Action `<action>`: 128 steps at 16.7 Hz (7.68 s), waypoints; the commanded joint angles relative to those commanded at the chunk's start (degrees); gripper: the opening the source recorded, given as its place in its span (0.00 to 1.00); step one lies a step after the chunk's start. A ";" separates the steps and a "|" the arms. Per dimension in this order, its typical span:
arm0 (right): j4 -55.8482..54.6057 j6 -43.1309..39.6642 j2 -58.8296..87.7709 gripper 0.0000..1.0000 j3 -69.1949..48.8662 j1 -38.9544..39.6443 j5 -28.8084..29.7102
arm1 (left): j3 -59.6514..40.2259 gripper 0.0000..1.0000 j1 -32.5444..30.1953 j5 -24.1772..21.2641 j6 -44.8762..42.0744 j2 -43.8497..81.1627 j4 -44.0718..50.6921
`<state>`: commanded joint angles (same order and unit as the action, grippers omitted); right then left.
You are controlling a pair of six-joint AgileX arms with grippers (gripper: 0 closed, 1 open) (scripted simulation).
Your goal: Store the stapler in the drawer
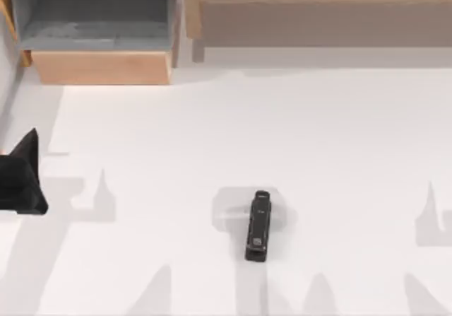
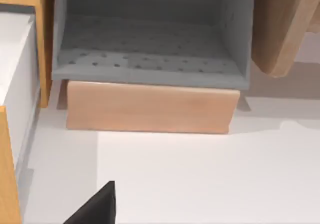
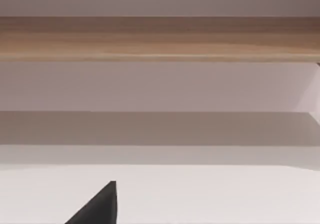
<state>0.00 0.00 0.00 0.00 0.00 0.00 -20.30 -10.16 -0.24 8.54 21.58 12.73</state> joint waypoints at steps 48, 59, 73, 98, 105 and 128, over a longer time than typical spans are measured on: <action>0.00 0.00 0.00 1.00 0.00 0.00 0.00 | -72.43 0.25 -38.55 0.15 31.47 106.41 42.11; 0.00 0.00 0.00 1.00 0.00 0.00 0.00 | -72.43 0.00 -38.55 0.15 31.47 106.41 42.11; 0.00 0.00 0.00 1.00 0.00 0.00 0.00 | -78.13 0.00 -34.98 1.48 28.62 103.60 49.49; 0.00 0.00 0.00 1.00 0.00 0.00 0.00 | -126.89 0.00 29.09 -0.04 -28.82 130.67 71.94; 0.00 0.00 0.00 1.00 0.00 0.00 0.00 | -125.71 0.00 28.89 0.09 -28.83 130.47 70.96; 0.00 0.00 0.00 1.00 0.00 0.00 0.00 | -123.17 1.00 29.12 -0.03 -28.83 129.93 68.97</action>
<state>0.00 0.00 0.00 0.00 0.00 0.00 -143.47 18.95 -0.27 -20.29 151.51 81.70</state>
